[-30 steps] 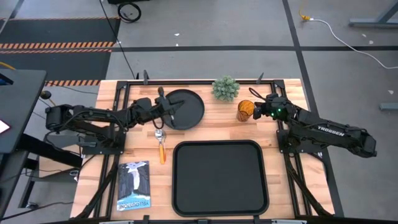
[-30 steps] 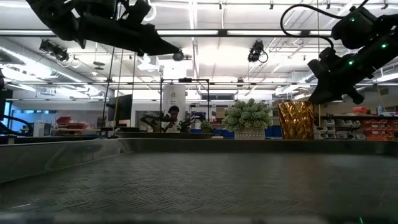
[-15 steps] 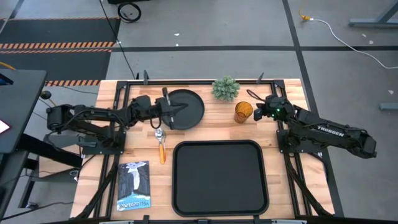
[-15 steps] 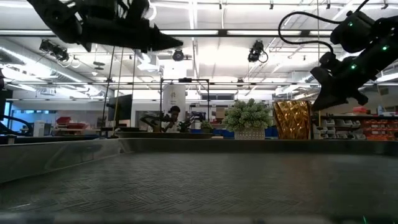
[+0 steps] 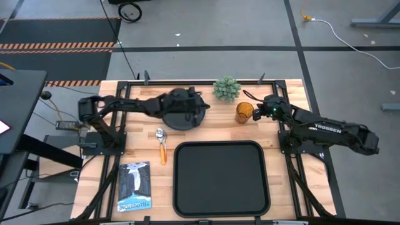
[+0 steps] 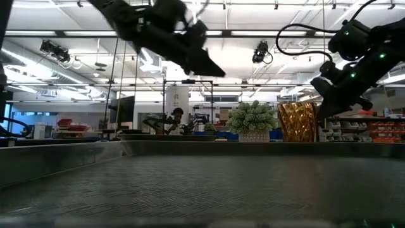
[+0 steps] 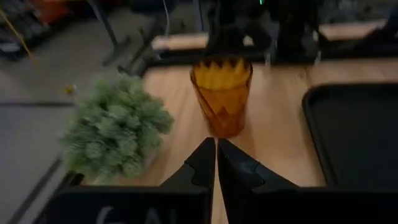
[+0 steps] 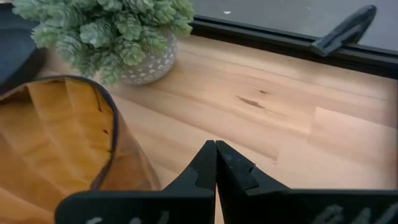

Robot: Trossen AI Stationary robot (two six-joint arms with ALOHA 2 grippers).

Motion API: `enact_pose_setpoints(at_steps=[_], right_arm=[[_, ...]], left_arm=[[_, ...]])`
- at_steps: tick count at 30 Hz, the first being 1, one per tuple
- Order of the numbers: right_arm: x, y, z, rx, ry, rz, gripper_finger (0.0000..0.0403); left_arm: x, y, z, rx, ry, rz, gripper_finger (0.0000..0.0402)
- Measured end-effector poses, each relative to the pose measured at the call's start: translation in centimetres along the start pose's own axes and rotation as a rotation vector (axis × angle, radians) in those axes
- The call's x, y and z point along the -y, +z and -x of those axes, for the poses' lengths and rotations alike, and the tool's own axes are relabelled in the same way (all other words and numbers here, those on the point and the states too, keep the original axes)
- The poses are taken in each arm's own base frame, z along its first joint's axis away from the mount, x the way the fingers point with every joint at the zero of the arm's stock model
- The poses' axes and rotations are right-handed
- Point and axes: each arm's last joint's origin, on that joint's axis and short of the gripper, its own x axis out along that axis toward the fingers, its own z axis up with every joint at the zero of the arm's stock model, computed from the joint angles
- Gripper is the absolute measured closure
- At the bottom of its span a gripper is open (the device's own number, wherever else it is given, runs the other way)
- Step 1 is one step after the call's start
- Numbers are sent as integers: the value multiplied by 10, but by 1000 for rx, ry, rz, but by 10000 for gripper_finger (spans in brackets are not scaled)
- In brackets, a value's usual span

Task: Pick and place plate/cup/fork/spoon on tray
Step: Put the brown cup on the black tray

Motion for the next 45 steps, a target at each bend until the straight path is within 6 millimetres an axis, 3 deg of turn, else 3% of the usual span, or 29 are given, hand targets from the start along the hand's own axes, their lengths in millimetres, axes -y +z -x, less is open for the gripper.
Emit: enact_pose_setpoints(at_steps=[4,15,34,45], right_arm=[[-2,0,-3,-9,20,10,396],[-7,-3,-14,-75,62,28,396],[-24,-7,-20,-133,277,128,396],[-36,-10,-14,-128,370,206,396]], left_arm=[[-4,17,-20,-12,-99,-10,363],[-10,33,-54,-123,-252,-34,279],[14,48,-88,-246,-356,-245,291],[22,49,-88,-235,-357,-360,248]])
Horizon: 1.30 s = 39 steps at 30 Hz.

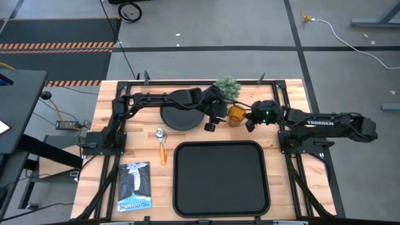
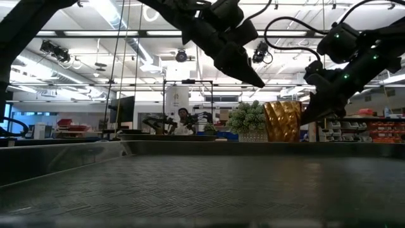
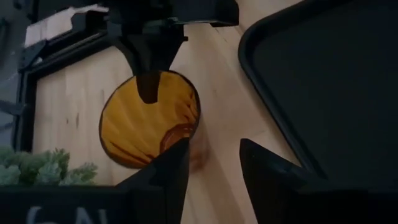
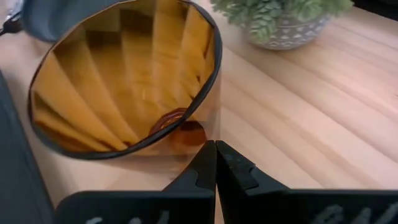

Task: Pick and place plate/cup/fork/spoon on tray
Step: Put the brown cup on the black tray

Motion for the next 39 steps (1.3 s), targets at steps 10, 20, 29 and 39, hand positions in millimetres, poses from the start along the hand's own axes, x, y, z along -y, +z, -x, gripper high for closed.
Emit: enact_pose_setpoints(at_steps=[10,20,29,39], right_arm=[[-6,-2,0,-2,22,14,396],[-5,-1,2,7,4,-20,396],[-5,0,1,17,-3,-21,396],[-5,1,2,31,3,-25,396]], left_arm=[[4,9,-4,-6,1,-88,273],[-4,22,-25,-139,-45,-156,287],[-5,19,-28,-171,-33,-213,288],[-6,15,-30,-174,-35,-266,289]])
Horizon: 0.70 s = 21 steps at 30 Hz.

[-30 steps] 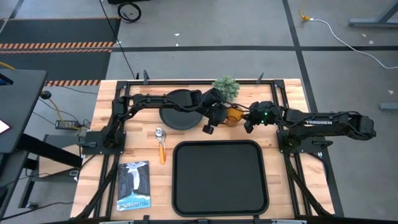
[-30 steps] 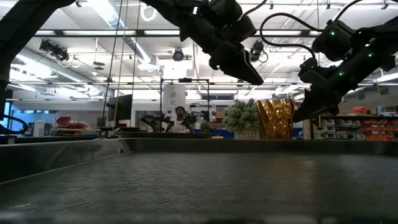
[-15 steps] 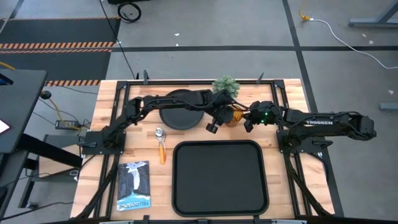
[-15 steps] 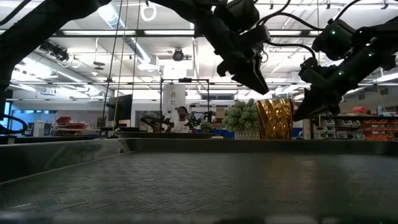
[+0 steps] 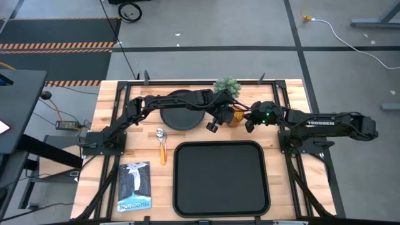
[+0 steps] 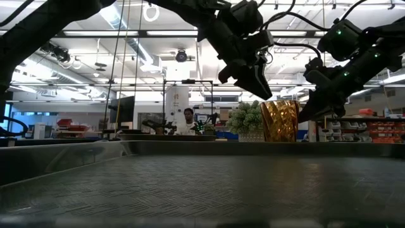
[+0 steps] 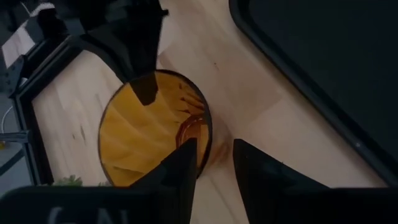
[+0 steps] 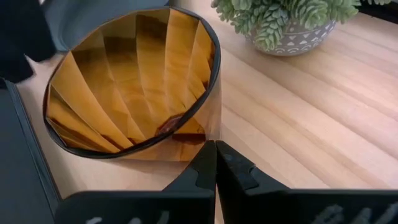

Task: Pick and place plate/cup/fork/spoon on tray
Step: Put the brown cup on the black tray

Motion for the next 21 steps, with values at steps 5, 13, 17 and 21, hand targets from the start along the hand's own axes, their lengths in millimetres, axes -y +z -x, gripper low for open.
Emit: enact_pose_setpoints(at_steps=[5,13,17,21], right_arm=[[0,1,0,8,3,-1,396],[0,1,0,7,3,-1,396],[0,1,0,7,3,0,396],[0,1,0,7,3,2,396]], left_arm=[[0,-4,-7,-5,-2,-12,296],[2,-7,-13,-19,-15,-25,315],[1,-7,-13,-16,-12,-26,333],[1,-7,-13,-18,-14,-25,358]])
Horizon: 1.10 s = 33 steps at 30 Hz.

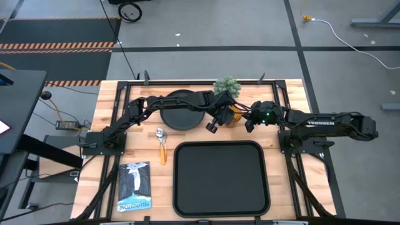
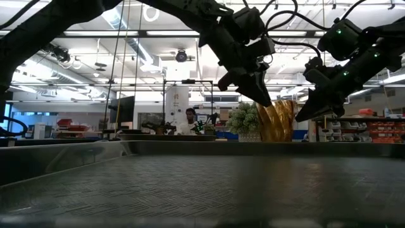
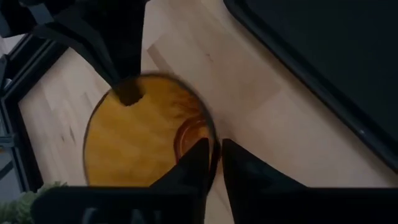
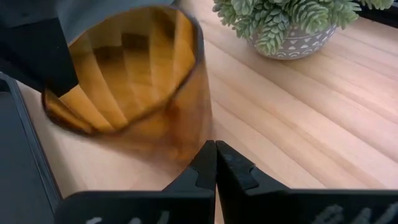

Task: Pick and place plate/cup/fork/spoon on tray
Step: Put the brown cup on the black tray

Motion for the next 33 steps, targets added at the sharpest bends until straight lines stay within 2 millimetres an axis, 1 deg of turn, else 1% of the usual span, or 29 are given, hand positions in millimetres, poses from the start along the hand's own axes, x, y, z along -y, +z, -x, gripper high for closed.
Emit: enact_pose_setpoints(at_steps=[4,9,11,14,18,21,27,33], right_arm=[[0,0,0,0,0,0,395],[0,1,1,8,3,-3,395],[0,2,3,20,8,-5,395],[0,3,6,41,10,-12,395],[6,4,12,52,-37,-37,396],[12,4,15,62,-90,-51,396],[23,6,19,91,-193,-49,396],[30,11,21,167,-358,-44,396]], left_arm=[[0,0,0,-2,-2,9,386],[-1,-1,4,-18,-21,61,389],[-3,2,9,-23,-26,90,387],[-6,8,22,-11,-79,147,387],[-8,22,37,56,-130,202,387],[-1,33,40,76,-168,217,387],[24,59,37,101,-218,222,386],[45,93,36,192,-209,250,386]])
